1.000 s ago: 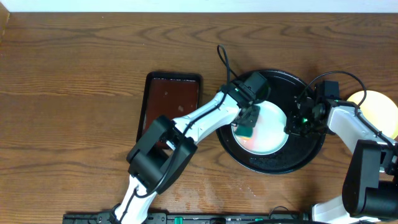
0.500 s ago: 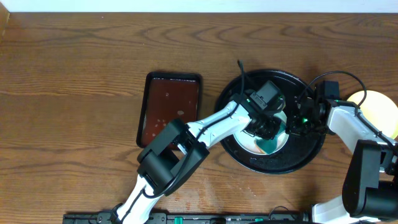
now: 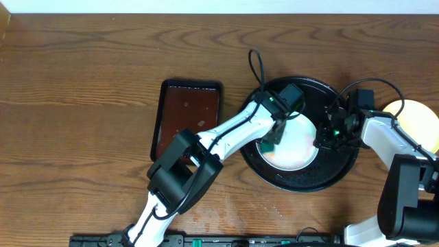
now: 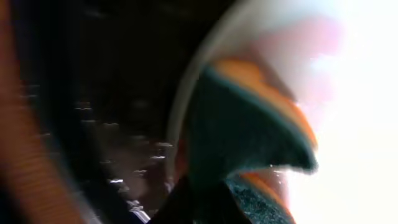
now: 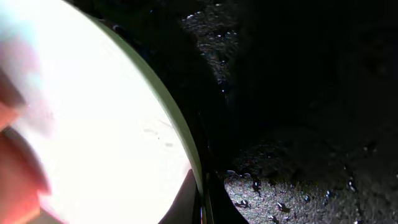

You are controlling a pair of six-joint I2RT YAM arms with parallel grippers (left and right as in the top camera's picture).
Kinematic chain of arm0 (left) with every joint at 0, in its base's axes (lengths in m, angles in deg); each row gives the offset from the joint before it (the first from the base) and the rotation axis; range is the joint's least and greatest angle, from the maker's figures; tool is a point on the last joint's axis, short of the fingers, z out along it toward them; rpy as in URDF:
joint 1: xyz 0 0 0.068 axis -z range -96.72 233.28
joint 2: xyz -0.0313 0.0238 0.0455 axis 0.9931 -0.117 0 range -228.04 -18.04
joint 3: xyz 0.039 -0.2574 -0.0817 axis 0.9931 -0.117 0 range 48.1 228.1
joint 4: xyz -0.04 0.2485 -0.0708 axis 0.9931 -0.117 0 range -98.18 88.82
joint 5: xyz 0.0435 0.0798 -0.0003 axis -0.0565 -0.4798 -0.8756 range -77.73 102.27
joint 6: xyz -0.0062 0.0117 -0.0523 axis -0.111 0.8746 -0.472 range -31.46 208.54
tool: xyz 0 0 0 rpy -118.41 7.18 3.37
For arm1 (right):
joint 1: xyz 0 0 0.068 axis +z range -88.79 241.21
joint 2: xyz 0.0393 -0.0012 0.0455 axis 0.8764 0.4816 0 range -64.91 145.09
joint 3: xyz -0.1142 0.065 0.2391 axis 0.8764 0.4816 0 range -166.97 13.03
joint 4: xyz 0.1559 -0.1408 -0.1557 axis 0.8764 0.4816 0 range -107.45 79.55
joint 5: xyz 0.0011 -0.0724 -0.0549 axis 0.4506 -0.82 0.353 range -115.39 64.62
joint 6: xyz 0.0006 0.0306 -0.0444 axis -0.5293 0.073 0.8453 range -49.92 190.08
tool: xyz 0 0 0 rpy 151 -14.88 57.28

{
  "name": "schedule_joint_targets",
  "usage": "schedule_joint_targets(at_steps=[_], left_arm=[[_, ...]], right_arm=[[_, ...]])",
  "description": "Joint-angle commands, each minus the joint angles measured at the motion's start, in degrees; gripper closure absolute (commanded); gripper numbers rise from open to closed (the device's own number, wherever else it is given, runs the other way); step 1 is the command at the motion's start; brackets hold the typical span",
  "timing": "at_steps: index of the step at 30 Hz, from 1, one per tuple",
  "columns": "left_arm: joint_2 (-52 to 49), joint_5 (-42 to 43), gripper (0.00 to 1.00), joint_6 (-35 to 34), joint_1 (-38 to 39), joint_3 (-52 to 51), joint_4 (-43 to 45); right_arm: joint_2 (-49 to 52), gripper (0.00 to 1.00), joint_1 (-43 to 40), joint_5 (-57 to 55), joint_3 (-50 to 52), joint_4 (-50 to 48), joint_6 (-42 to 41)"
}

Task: Clean dirty plates on tray and stack at the side
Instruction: 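Scrub the white plate with the sponge while right gripper holds rim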

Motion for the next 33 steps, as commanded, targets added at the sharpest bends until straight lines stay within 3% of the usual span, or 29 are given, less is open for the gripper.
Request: schedule_joint_targets(at_steps=[1, 4, 8, 12, 19, 27, 31, 33], left_arm=[[-2.03, -15.37, 0.93, -0.33, -1.42, 0.76, -0.5], [-2.45, -9.55, 0.93, -0.31, -1.42, 0.7, 2.49], [-4.79, 22.93, 0.93, 0.13, -0.96, 0.7, 12.96], [-7.23, 34.99, 0.93, 0.07, 0.81, 0.7, 18.38], [-7.65, 35.39, 0.93, 0.48, 2.47, 0.72, 16.68], [-5.77, 34.84, 0.93, 8.92, 3.21, 0.76, 9.46], [-5.75, 27.71, 0.93, 8.35, 2.38, 0.76, 6.1], [-5.42, 19.12, 0.93, 5.51, 1.25, 1.03, 3.02]], right_arm=[[0.76, 0.99, 0.24, -4.26, 0.07, 0.31, -0.72], [0.76, 0.99, 0.24, -4.26, 0.07, 0.33, -0.72], [0.76, 0.99, 0.24, -4.26, 0.07, 0.31, -0.72], [0.76, 0.99, 0.24, -4.26, 0.07, 0.28, -0.72], [0.76, 0.99, 0.24, -4.26, 0.07, 0.35, -0.72], [0.76, 0.99, 0.24, -4.26, 0.07, 0.22, -0.72], [0.76, 0.99, 0.24, -4.24, 0.07, 0.28, -0.72], [0.76, 0.99, 0.24, -4.26, 0.07, 0.33, -0.72]])
